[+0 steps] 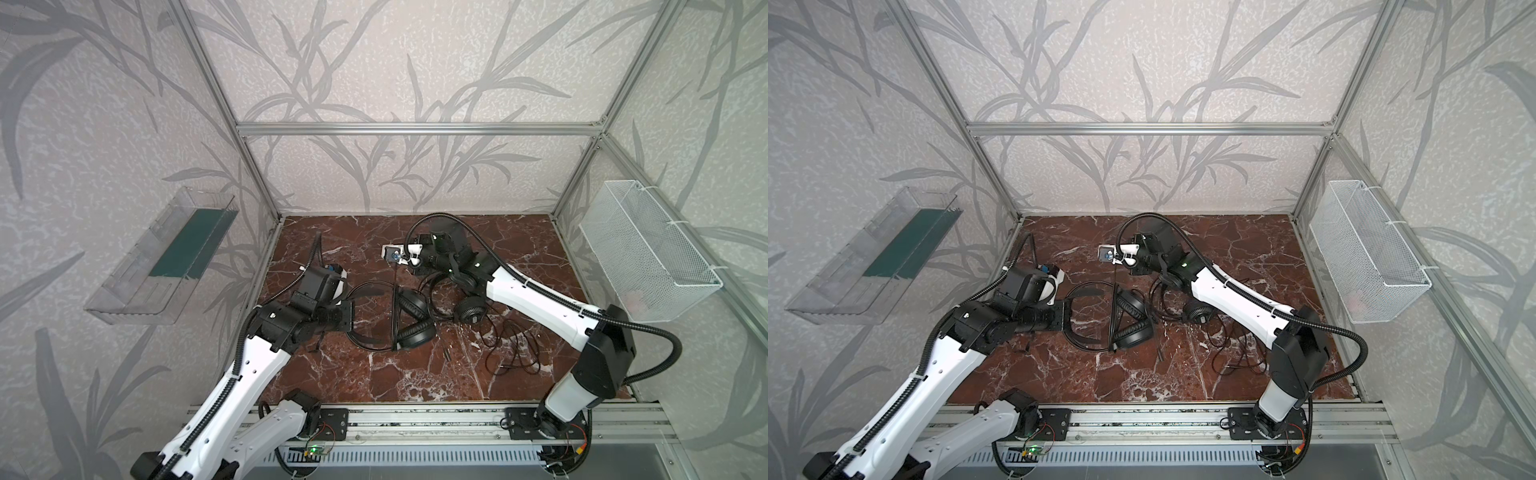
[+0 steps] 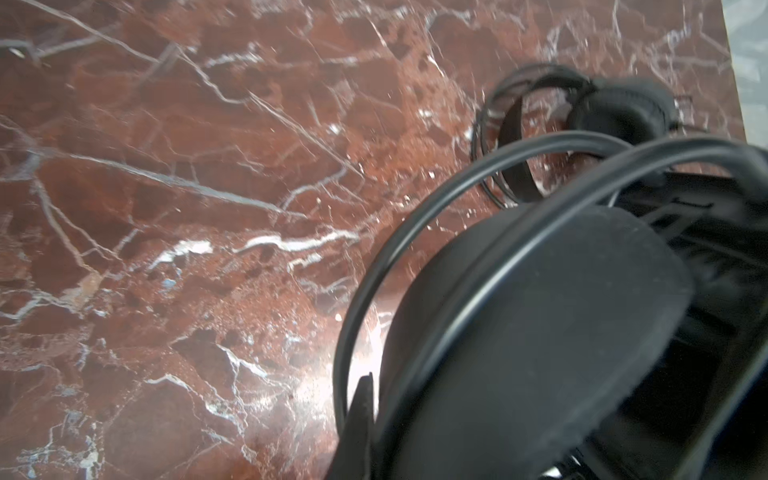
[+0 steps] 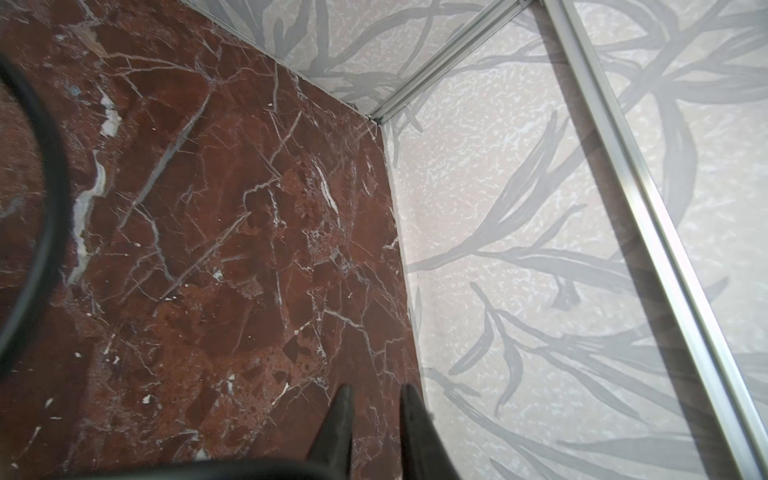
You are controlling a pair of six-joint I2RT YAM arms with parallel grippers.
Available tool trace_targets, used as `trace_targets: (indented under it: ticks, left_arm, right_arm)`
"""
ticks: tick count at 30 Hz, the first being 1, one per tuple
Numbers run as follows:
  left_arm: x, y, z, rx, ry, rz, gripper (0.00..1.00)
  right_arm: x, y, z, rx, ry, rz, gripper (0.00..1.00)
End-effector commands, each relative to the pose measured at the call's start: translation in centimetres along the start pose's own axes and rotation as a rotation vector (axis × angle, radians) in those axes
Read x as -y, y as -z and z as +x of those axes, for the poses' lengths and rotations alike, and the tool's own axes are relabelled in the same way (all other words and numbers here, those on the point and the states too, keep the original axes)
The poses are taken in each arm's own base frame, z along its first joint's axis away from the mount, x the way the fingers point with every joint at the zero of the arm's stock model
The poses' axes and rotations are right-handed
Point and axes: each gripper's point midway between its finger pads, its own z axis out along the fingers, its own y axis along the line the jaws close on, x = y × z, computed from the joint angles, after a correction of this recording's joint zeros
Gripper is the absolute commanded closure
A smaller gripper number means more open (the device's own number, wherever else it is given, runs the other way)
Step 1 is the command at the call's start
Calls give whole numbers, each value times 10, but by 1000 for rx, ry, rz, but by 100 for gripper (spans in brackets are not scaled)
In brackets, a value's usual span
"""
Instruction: Wrap the headphones
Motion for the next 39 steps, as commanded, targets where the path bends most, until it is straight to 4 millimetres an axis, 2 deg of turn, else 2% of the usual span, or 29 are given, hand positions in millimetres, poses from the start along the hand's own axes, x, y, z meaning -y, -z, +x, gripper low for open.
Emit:
trace_targets:
  ticks: [1, 8, 12, 15, 22, 28, 32, 34, 36, 39]
  left_arm:
    - [13, 12, 6, -12, -46, 73, 100]
    - [15, 21, 0, 20, -46, 78, 100]
    - [17, 28, -4, 33, -46, 87, 100]
    - [20, 30, -7, 44, -44, 96, 100]
    - [19, 32, -12, 55, -38, 84, 100]
    - [15, 35, -22, 83, -27, 48, 100]
    - [8, 31, -28, 81, -11, 11, 100]
    - [5, 27, -32, 84, 2, -7, 100]
    - [-1, 21, -39, 91, 25, -30, 100]
    - [-14, 11, -49, 102, 79, -77, 100]
  right_arm:
    - [33, 18, -14, 55, -5, 105, 74]
    - [10, 17, -4, 48, -37, 39, 74]
    - [-7, 12, 11, 13, -67, -8, 61]
    - [-18, 8, 20, -6, -87, -29, 57]
    - [-20, 17, 21, 12, -147, -7, 48]
    - [-27, 22, 30, 33, -265, 40, 40]
    - [-14, 28, 46, 1, -369, 173, 34]
    - [0, 31, 61, -53, -446, 278, 21]
    - [14, 37, 81, -136, -520, 393, 16]
    - [37, 62, 110, -235, -657, 594, 2]
